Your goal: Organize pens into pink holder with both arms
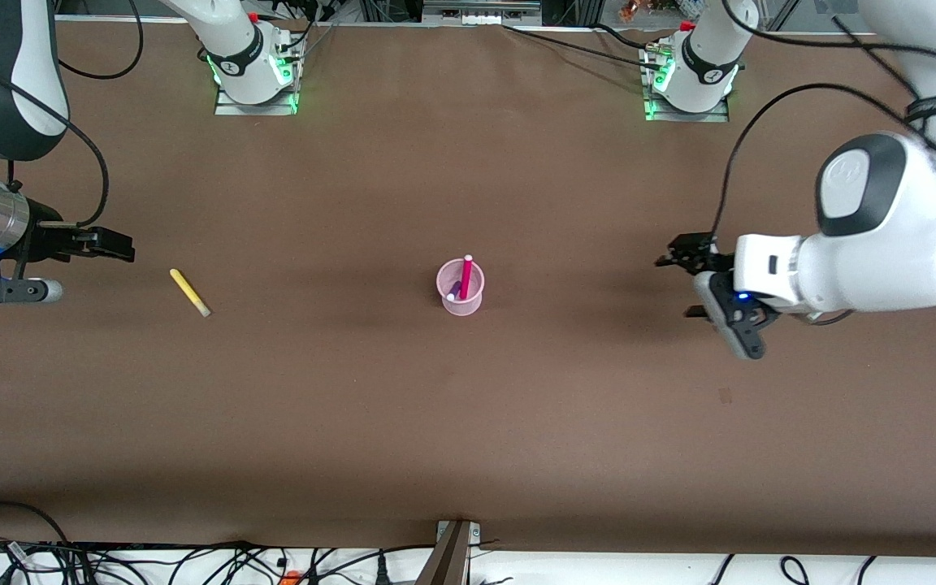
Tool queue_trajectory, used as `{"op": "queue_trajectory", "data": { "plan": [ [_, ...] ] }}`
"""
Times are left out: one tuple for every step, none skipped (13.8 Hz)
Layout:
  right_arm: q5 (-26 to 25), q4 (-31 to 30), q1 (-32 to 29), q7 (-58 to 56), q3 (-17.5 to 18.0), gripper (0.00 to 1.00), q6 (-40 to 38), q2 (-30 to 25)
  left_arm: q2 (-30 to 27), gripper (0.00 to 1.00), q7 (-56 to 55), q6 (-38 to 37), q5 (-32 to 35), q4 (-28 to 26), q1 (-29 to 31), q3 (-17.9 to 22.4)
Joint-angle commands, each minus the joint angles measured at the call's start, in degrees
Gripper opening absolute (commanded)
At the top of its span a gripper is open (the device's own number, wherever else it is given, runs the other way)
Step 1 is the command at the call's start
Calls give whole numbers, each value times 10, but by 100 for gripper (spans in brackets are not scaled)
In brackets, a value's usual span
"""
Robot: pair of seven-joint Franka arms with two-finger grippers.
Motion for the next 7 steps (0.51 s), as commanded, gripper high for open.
{"op": "queue_trajectory", "data": {
  "plan": [
    [10,-11,3,9,-1,99,8,-14,-53,100,-75,-32,91,1,1,0],
    [10,-9,3,9,-1,99,8,-14,-61,100,-83,-56,118,10,1,1],
    [10,-8,3,9,-1,99,8,-14,-69,100,-95,-73,145,21,1,1],
    [11,-7,3,9,-1,99,8,-14,-77,100,-118,-92,154,30,2,1],
    [11,-5,3,9,-1,99,8,-13,-81,100,-160,-121,154,41,4,9],
    [11,-5,3,10,-1,99,9,-13,-110,100,-198,-126,154,36,3,15],
    [11,-5,3,10,-1,99,9,-13,-139,100,-221,-127,167,2,2,14]
  ]
}}
